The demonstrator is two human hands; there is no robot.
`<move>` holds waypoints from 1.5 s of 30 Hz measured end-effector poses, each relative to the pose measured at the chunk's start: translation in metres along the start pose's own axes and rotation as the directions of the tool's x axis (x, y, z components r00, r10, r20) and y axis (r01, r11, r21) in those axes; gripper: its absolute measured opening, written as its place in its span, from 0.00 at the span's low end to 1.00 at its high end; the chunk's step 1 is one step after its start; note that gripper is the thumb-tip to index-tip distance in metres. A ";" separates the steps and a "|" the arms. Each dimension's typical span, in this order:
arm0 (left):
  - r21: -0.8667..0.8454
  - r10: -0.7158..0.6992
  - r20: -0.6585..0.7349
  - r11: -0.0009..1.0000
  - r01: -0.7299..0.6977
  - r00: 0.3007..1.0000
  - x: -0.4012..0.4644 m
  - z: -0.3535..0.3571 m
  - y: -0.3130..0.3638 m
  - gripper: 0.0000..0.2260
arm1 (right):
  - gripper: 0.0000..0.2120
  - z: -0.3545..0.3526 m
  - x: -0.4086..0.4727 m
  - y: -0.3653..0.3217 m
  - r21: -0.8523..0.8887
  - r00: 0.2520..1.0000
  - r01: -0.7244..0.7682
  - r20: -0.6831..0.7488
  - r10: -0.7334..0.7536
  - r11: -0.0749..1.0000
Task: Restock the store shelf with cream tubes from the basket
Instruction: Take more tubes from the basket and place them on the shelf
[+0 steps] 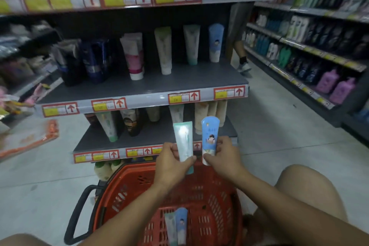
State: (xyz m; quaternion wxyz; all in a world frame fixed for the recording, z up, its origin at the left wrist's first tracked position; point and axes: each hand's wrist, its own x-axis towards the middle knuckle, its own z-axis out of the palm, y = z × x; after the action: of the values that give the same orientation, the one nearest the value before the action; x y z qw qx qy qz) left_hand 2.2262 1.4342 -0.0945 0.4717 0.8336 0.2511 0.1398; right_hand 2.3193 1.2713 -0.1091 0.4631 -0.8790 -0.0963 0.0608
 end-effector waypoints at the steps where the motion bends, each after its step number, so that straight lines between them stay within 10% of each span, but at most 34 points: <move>1: -0.006 0.029 -0.011 1.000 -0.030 1.000 0.001 -0.001 0.009 0.22 | 0.20 -0.008 0.002 -0.005 0.011 1.000 0.021 -0.015 -0.021 1.000; 20: -0.040 0.359 -0.213 0.926 -0.375 0.909 0.084 -0.014 0.185 0.22 | 0.24 -0.133 0.109 -0.109 0.125 0.906 0.304 -0.344 -0.246 0.944; 45: 0.116 0.166 -0.315 0.984 -0.136 0.934 0.261 0.027 0.202 0.29 | 0.25 -0.117 0.288 -0.123 -0.272 0.940 0.196 -0.220 -0.259 0.942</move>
State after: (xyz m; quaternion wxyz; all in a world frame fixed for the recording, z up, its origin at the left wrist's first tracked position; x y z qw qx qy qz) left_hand 2.5151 1.4720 0.0637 0.3729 0.8372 0.2665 0.2985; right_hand 2.6084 1.3107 0.0533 0.3630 -0.9128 -0.1451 -0.1185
